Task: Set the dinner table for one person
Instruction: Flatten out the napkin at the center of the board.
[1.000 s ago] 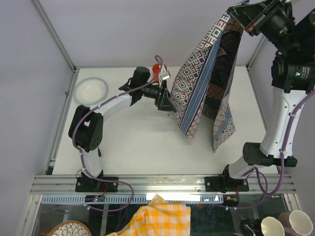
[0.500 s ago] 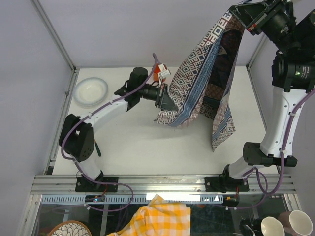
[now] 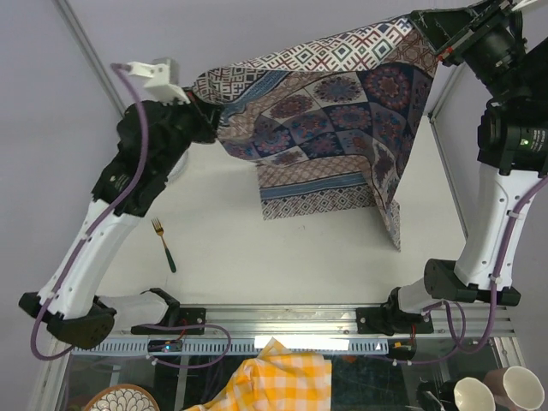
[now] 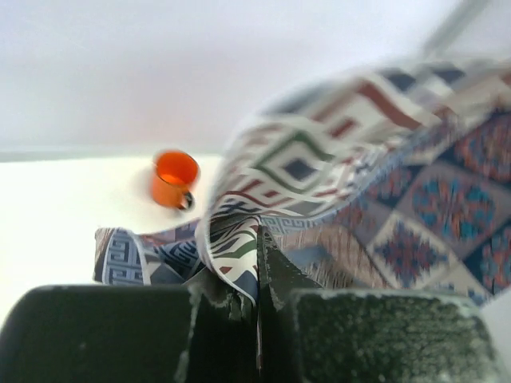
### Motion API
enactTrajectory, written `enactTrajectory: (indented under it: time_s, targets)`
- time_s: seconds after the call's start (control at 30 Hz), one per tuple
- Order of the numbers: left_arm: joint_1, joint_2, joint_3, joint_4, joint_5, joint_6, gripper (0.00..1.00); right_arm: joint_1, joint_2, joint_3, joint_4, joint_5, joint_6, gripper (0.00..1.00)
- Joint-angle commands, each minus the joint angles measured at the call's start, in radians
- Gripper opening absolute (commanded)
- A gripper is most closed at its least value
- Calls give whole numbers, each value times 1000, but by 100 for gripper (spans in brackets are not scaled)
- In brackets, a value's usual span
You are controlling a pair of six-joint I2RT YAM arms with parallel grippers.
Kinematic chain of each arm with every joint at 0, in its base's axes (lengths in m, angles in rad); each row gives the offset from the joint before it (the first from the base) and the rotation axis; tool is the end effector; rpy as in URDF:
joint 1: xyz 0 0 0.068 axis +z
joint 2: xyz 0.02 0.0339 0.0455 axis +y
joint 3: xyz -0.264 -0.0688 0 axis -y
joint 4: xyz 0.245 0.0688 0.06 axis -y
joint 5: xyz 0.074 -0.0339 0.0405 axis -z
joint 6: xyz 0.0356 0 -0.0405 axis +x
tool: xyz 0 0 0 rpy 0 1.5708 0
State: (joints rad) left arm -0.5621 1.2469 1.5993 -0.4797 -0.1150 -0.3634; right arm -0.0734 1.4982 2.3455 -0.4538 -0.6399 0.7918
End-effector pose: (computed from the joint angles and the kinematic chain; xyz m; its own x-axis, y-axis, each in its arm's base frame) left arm 0.2168 -0.1318 0.4908 -0.2544 -0.2571 -0.9323 0.3667 0.8664 -0.3390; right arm 0.2138 0.0056 0.6395 -0.0809 0.5783 -0.8118 -0.6172 0.6105 0.4964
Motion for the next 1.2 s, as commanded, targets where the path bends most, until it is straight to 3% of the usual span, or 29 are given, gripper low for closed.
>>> enactTrajectory:
  time_s: [0.0,0.27,0.5,0.7,0.93,1.17]
  targets:
    - [-2,-106,54,13,-386,-10,0,-1,-57,-8,36,16,-30,0]
    - [-3,-186,105,22,-522,-7,0,-2,-109,-63,46,66,-59,0]
    - [-3,-200,137,55,-522,13,0,-2,-132,-63,73,78,-75,0]
    - [-3,-191,174,123,-431,47,0,-2,-186,-105,228,116,-88,0]
    - [-2,-146,271,207,-223,118,0,-2,-199,-119,398,105,-81,0]
    - [-3,-109,369,247,-148,160,0,-2,-203,-111,485,102,-94,0]
